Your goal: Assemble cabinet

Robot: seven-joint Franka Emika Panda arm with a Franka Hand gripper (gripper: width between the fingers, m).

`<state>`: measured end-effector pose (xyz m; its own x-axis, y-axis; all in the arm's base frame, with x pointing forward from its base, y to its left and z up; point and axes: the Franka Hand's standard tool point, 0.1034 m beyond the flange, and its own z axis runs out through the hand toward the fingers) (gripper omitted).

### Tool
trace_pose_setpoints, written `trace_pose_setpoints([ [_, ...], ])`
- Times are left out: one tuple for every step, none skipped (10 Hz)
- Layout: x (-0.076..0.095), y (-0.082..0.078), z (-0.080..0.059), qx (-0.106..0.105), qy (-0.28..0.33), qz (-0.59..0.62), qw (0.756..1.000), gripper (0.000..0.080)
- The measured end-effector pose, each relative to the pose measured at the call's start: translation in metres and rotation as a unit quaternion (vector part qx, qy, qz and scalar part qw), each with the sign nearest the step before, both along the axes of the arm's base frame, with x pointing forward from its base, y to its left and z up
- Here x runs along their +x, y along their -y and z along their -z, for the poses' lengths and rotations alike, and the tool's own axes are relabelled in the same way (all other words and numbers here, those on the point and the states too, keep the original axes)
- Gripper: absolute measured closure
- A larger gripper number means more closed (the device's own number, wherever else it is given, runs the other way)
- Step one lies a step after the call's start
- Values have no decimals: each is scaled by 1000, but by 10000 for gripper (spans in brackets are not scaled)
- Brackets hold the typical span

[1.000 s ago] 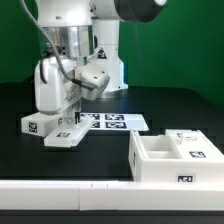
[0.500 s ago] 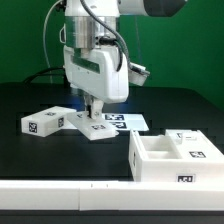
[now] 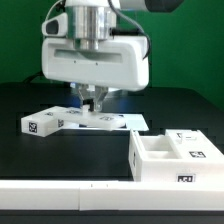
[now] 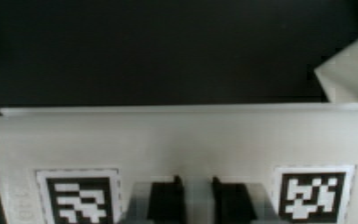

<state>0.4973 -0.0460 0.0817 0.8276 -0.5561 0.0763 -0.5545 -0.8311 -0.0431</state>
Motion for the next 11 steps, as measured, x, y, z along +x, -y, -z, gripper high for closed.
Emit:
trace_pose_setpoints([
  [-5,-1,-4,-4,-1,-85,996,735],
  [-6,-1,-4,-14,3,-132,991,735],
  [-8,0,-3,-27,11,-158,987,735],
  [-9,2,-3,-29,8,-184,982,735],
  [-9,3,-3,-34,7,-215,976,735],
  [-8,1,-3,-42,4,-259,965,735],
  [-5,-15,-9,-58,8,-333,941,735],
  [-9,-28,-16,-66,9,-416,907,735],
  [-15,-41,-24,-71,11,-500,863,735],
  [-15,-56,-31,-78,12,-542,837,735],
  [-16,-55,-33,-95,25,-570,816,735],
])
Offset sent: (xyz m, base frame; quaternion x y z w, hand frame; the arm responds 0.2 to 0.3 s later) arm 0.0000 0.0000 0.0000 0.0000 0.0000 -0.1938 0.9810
